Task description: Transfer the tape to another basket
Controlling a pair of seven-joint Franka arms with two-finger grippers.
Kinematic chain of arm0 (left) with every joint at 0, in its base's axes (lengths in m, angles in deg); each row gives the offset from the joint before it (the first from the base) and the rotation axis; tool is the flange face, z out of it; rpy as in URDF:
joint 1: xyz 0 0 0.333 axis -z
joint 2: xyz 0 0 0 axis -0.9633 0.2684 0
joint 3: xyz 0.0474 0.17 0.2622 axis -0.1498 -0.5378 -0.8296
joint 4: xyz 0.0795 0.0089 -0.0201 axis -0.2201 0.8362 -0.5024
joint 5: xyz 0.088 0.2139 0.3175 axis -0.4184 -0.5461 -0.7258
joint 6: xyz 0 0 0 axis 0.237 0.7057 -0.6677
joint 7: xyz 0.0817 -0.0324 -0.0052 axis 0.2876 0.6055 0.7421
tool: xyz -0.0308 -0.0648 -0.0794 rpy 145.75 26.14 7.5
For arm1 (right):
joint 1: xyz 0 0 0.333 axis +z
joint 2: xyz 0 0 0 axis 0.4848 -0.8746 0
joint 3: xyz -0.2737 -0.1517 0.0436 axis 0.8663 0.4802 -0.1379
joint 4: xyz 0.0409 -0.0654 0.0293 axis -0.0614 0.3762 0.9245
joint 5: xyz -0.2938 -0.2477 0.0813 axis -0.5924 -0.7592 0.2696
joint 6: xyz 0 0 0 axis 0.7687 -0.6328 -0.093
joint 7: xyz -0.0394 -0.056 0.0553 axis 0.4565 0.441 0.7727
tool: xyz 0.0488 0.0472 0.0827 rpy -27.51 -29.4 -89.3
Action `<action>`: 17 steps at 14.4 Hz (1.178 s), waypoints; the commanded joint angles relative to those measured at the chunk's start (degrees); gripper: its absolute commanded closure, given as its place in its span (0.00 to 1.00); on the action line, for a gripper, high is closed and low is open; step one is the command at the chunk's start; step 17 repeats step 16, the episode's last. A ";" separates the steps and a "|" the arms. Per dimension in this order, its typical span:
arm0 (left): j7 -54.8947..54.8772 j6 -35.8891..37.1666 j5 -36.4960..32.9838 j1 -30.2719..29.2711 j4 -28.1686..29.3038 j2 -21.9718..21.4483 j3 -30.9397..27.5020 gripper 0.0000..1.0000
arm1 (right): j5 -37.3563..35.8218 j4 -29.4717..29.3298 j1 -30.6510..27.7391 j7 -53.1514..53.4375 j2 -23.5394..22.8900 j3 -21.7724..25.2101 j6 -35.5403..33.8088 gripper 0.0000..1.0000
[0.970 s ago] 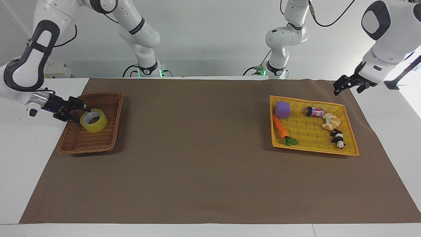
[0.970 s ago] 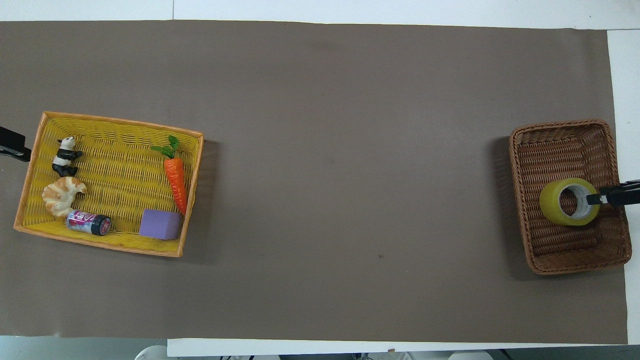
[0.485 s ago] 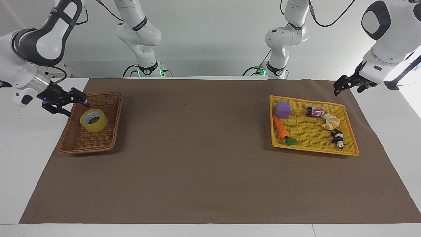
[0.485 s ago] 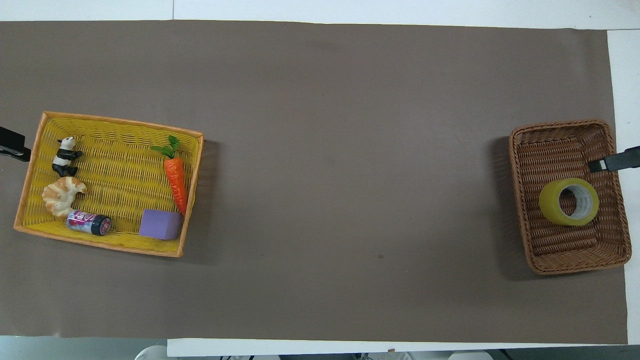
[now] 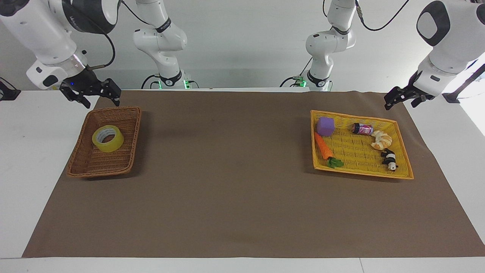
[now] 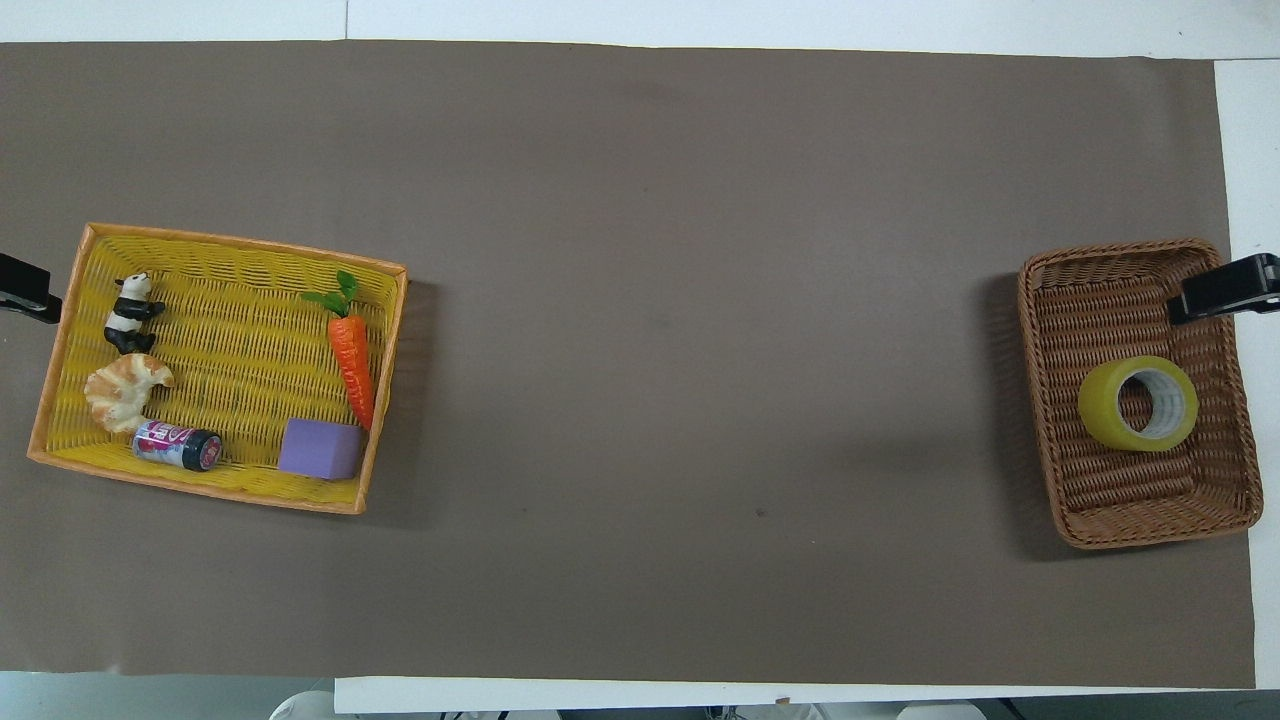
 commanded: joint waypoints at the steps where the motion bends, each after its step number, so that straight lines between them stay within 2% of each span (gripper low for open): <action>1: -0.33 -1.26 -1.00 -0.01 1.54 -1.27 -0.07 0.00 | -1.34 -4.58 -0.71 1.88 -3.19 -0.05 -3.51 0.00; 4: -0.33 -1.26 -1.00 -0.10 1.54 -1.18 -0.07 0.00 | -1.34 -2.74 -0.79 2.85 -2.32 -0.49 -3.78 0.00; 17: -0.33 -1.26 -1.00 -0.01 1.54 -1.27 -0.07 0.00 | -1.43 -2.47 -1.67 2.85 -0.99 -0.32 -6.33 0.00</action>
